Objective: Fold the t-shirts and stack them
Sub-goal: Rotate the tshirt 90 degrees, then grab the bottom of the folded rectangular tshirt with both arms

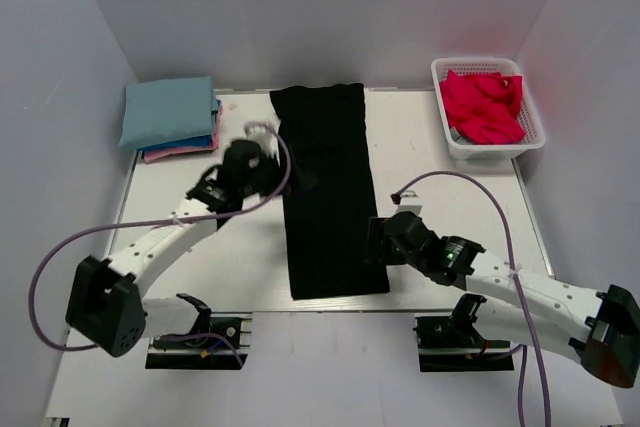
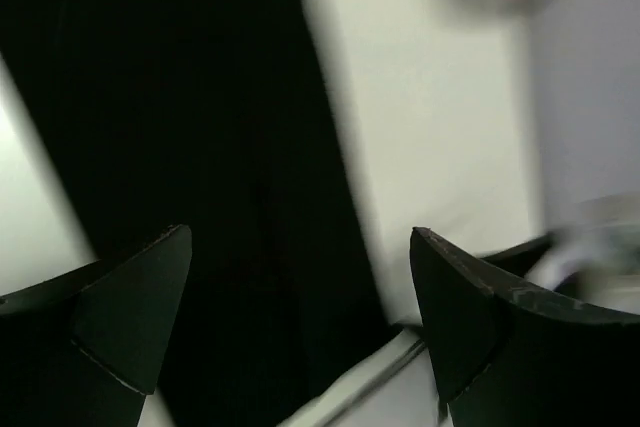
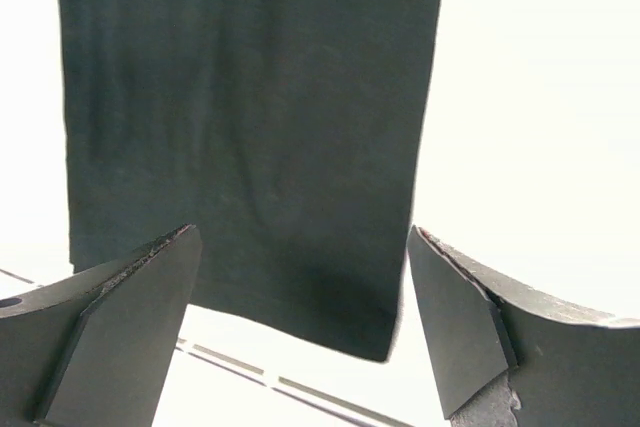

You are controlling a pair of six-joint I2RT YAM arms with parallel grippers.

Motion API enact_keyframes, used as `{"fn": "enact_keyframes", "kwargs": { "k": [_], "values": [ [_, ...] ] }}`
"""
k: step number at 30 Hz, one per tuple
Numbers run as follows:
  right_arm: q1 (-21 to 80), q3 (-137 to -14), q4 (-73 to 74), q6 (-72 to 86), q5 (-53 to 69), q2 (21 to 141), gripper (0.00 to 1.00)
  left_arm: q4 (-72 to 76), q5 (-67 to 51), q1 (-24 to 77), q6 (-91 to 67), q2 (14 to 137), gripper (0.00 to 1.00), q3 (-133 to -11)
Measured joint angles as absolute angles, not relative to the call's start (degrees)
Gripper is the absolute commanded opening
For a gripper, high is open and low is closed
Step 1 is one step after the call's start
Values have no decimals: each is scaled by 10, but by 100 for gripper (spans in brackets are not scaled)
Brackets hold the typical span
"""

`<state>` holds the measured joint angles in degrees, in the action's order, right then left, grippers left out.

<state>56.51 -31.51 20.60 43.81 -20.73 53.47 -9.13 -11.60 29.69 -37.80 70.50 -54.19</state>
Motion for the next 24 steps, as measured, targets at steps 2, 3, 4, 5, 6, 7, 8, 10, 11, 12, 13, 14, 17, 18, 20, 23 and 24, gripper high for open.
{"fn": "enact_keyframes", "kwargs": {
  "k": [2,3,4,5,6,7,8,10,11,12,13,14,17,18,20,23,24],
  "values": [
    [558,-315,238,444,-206,516,90,-173,-114,317,-400,729,100,-464],
    [555,-315,251,446,-203,512,90,-200,-116,325,-405,733,100,-447],
    [552,-315,264,446,-194,509,90,-229,-119,341,-415,732,100,-421],
    [551,-314,276,446,-183,507,90,-256,-123,357,-423,725,100,-402],
    [550,-313,284,446,-171,506,90,-285,-130,375,-432,712,100,-383],
    [548,-310,291,446,-158,506,90,-299,-136,392,-441,694,100,-368],
    [547,-308,298,446,-146,506,90,-314,-142,410,-449,674,100,-356],
    [545,-301,308,446,-123,509,90,-329,-157,438,-462,645,100,-342],
    [543,-296,310,446,-117,513,90,-333,-163,446,-466,642,100,-340],
    [542,-294,314,446,-108,517,90,-335,-168,457,-470,645,98,-340],
    [540,-292,316,446,-102,523,90,-334,-171,466,-473,654,96,-340],
    [540,-289,318,446,-96,528,90,-334,-174,475,-477,666,91,-339],
    [537,-280,317,447,-84,534,90,-338,-174,498,-481,710,85,-335],
    [536,-273,316,448,-81,534,90,-344,-172,503,-481,723,83,-333],
    [534,-262,312,451,-70,533,88,-351,-170,508,-481,738,79,-335],
    [532,-243,300,461,-59,526,84,-354,-159,509,-480,747,70,-337],
    [531,-237,288,463,-55,521,82,-355,-155,509,-480,751,69,-340]
  ]
}}
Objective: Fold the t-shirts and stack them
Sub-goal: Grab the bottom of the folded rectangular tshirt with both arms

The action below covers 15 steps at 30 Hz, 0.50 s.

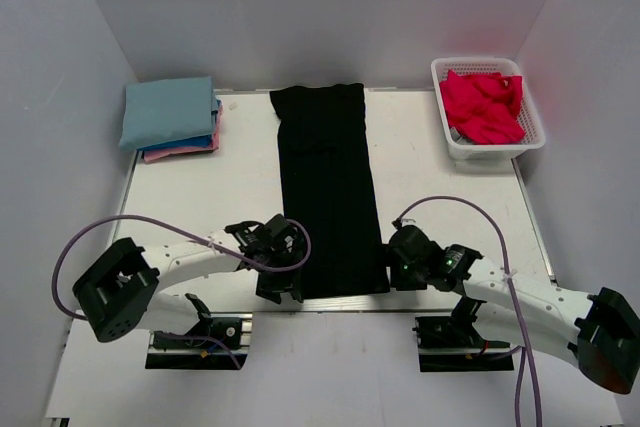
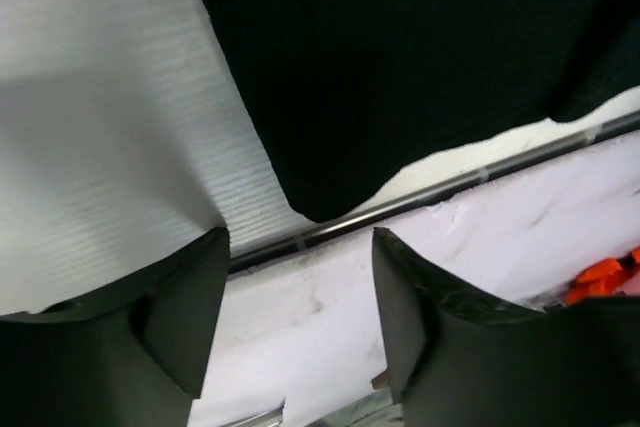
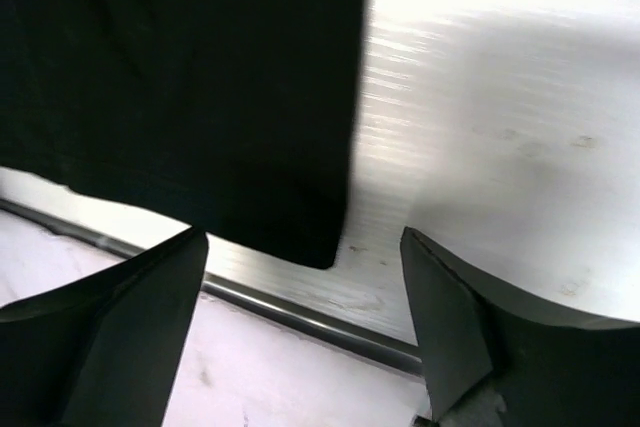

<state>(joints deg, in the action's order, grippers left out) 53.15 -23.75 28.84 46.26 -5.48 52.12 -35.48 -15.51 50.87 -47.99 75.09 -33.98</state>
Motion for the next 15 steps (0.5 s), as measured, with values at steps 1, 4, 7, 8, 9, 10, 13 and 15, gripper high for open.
{"fn": "enact_keyframes", "kwargs": {
  "k": [1,4,7,8,9,10,13,15],
  "values": [
    [531,-235,283,464,-51,520,82,-356,-151,509,-480,754,65,-342],
    [529,-230,264,467,-41,523,77,-350,-141,507,-478,763,58,-347],
    [529,-230,245,469,-37,539,69,-338,-141,504,-474,772,49,-350],
    [528,-231,237,470,-35,547,57,-333,-140,504,-472,776,47,-350],
    [528,-232,232,469,-34,554,52,-328,-140,503,-469,779,42,-351],
    [528,-231,227,471,-31,561,46,-324,-140,503,-467,783,38,-352],
    [526,-235,224,476,-18,580,35,-312,-139,503,-458,791,21,-354],
    [526,-236,228,477,-10,582,21,-307,-137,504,-455,794,9,-354]
  ]
}}
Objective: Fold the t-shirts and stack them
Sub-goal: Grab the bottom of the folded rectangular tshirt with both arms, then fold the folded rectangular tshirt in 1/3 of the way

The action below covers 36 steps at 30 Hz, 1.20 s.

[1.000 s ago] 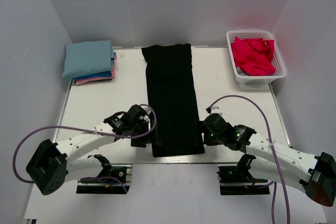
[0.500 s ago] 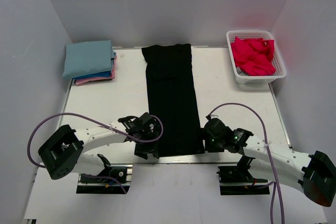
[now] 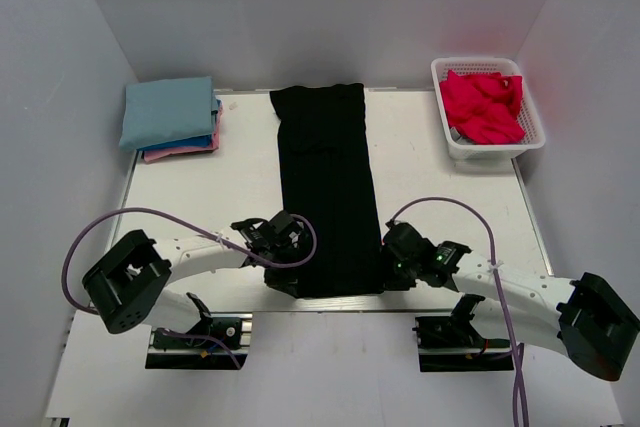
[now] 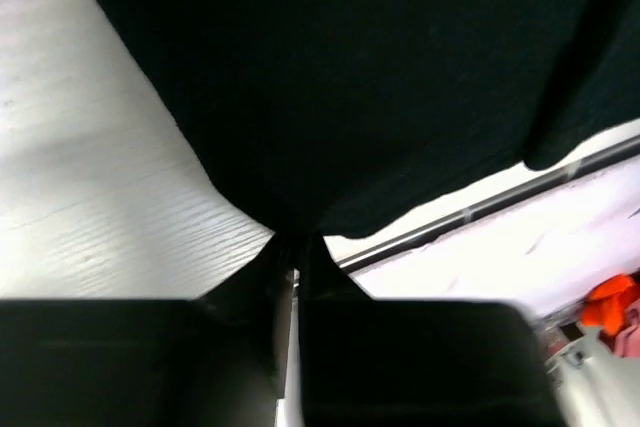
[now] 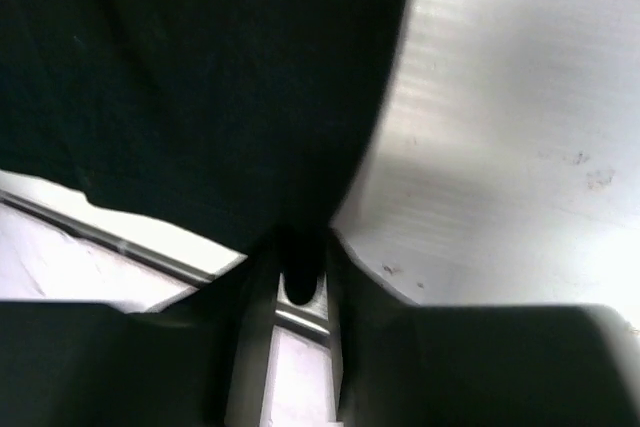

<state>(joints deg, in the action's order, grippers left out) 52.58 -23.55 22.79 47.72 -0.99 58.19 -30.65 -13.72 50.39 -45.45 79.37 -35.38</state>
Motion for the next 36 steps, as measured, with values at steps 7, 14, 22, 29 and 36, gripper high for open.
{"fn": "enact_keyframes", "kwargs": {
  "k": [7,14,22,29,36],
  "values": [
    [526,-236,238,477,5,583,0,-285,-131,504,-450,791,0,-353],
    [526,-289,253,451,-48,604,0,-297,-81,505,-451,741,0,-362],
    [520,-379,251,417,-131,618,0,-313,-16,502,-451,684,0,-443],
    [488,-463,245,392,-222,693,0,-347,100,488,-462,783,0,-561],
    [440,-543,176,344,-264,762,0,-355,192,433,-465,868,0,-644]
  ]
}}
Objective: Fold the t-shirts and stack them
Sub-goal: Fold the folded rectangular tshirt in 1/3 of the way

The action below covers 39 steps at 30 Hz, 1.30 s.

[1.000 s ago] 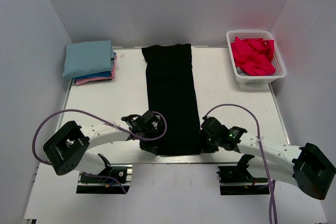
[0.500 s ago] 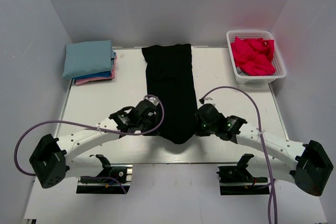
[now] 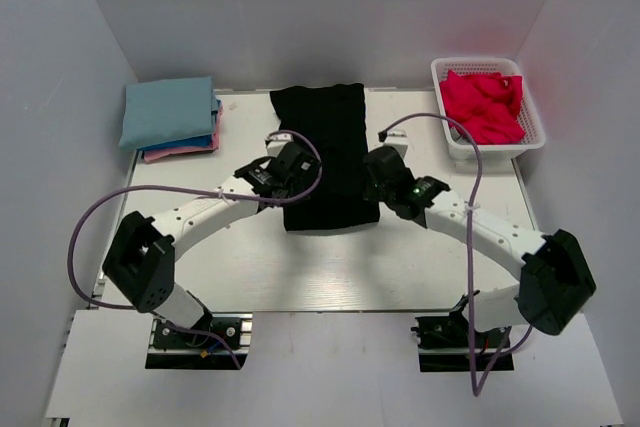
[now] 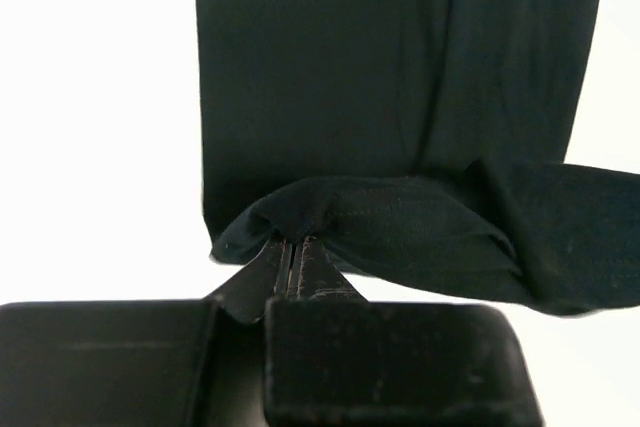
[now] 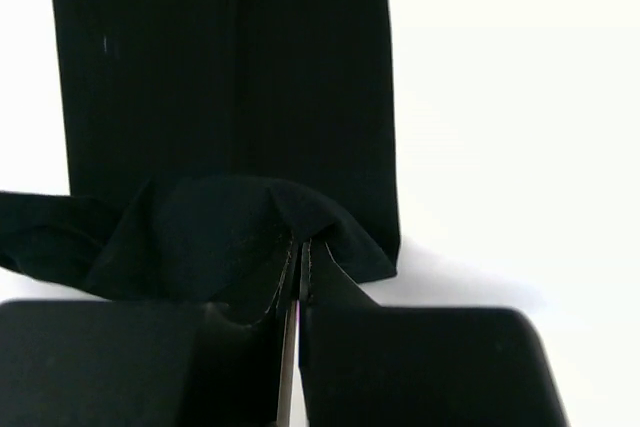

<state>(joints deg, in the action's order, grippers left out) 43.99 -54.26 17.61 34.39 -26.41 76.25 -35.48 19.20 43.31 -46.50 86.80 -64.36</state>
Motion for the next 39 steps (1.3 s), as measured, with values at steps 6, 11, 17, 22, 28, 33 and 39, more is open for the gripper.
{"fn": "enact_keyframes", "kwargs": {
  "k": [6,11,17,22,28,33,39],
  "values": [
    [395,-601,131,302,-259,843,0,-311,217,382,-436,895,0,-683],
    [366,-648,110,276,-244,901,0,-273,216,354,-402,946,0,-735],
    [339,-708,91,250,-218,962,0,-249,204,324,-379,1017,0,-791],
    [321,-746,86,238,-193,1008,0,-248,185,299,-374,1053,0,-808],
    [304,-786,82,231,-170,1065,0,-238,167,274,-364,1094,0,-826],
    [291,-831,75,222,-147,1125,1,-239,156,260,-356,1155,41,-879],
    [269,-906,67,237,-142,1209,55,-245,147,230,-341,1235,100,-961]
  ]
}}
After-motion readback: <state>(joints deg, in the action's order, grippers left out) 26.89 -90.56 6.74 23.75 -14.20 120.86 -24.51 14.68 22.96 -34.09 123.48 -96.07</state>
